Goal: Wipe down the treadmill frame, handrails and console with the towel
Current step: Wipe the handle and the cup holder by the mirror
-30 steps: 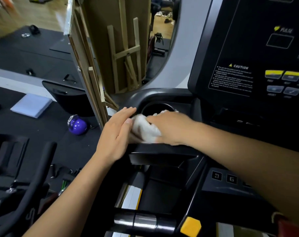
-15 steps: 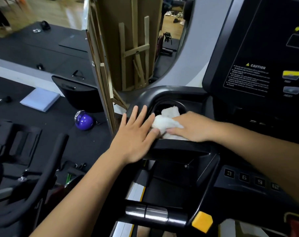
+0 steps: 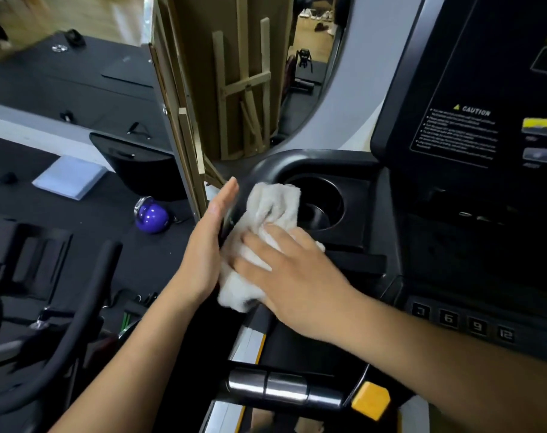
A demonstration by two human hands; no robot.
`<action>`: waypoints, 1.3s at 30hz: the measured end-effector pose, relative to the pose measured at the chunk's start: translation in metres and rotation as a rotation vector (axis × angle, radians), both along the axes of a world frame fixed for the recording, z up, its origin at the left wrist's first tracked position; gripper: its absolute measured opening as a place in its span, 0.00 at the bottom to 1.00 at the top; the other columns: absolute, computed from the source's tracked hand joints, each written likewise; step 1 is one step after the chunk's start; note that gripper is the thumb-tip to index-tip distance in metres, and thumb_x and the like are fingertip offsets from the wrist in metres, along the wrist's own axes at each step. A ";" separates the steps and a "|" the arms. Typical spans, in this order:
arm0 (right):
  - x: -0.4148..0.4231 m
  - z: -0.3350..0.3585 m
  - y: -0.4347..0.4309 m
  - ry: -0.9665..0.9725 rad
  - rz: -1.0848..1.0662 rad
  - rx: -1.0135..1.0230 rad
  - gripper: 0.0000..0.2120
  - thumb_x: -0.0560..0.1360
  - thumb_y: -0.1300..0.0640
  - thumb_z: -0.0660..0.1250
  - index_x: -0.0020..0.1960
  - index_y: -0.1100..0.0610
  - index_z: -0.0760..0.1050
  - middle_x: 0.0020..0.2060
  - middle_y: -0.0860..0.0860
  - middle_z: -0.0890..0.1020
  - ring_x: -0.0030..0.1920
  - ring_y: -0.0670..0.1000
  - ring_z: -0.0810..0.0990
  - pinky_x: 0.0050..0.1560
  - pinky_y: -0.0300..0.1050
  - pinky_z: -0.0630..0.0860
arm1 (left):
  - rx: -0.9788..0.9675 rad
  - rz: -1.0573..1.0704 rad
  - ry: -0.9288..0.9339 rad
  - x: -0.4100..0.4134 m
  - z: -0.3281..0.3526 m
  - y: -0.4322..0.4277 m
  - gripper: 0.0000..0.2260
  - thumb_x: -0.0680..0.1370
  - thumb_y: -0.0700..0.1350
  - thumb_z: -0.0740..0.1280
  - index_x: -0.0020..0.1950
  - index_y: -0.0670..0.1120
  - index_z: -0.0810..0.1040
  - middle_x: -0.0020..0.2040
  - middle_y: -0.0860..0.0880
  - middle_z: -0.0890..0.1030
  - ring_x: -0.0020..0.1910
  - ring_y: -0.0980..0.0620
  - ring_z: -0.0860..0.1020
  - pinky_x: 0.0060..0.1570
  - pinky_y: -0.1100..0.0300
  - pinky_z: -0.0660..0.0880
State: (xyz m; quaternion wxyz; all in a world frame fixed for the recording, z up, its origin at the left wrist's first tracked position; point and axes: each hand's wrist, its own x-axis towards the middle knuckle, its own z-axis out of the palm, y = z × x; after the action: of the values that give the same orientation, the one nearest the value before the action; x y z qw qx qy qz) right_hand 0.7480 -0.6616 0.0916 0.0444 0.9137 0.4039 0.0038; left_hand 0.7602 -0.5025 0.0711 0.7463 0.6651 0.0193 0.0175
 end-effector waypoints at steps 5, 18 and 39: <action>-0.018 0.019 -0.082 0.073 -0.035 0.059 0.21 0.72 0.50 0.59 0.64 0.47 0.77 0.70 0.49 0.73 0.68 0.62 0.70 0.63 0.59 0.69 | 0.013 -0.001 0.008 0.000 -0.005 0.006 0.32 0.78 0.63 0.52 0.77 0.48 0.64 0.75 0.54 0.69 0.73 0.63 0.66 0.74 0.64 0.61; 0.012 0.041 -0.044 0.270 -0.308 -0.175 0.25 0.73 0.38 0.59 0.67 0.47 0.66 0.66 0.47 0.71 0.66 0.53 0.68 0.67 0.54 0.63 | 0.266 -0.062 0.027 0.006 -0.020 0.011 0.24 0.79 0.65 0.47 0.73 0.66 0.67 0.79 0.58 0.61 0.77 0.66 0.55 0.78 0.52 0.49; 0.002 0.006 -0.011 0.095 -0.078 0.227 0.13 0.74 0.50 0.66 0.56 0.55 0.76 0.54 0.49 0.81 0.57 0.57 0.74 0.57 0.53 0.67 | 0.386 -0.030 -0.023 0.001 -0.013 0.004 0.22 0.79 0.62 0.49 0.72 0.63 0.69 0.77 0.53 0.66 0.77 0.60 0.59 0.78 0.49 0.54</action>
State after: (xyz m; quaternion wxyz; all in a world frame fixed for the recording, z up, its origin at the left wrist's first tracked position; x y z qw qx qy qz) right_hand 0.7496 -0.6727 0.0980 -0.0783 0.9270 0.3669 0.0044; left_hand 0.7614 -0.4982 0.0577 0.6053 0.7958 -0.0027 0.0175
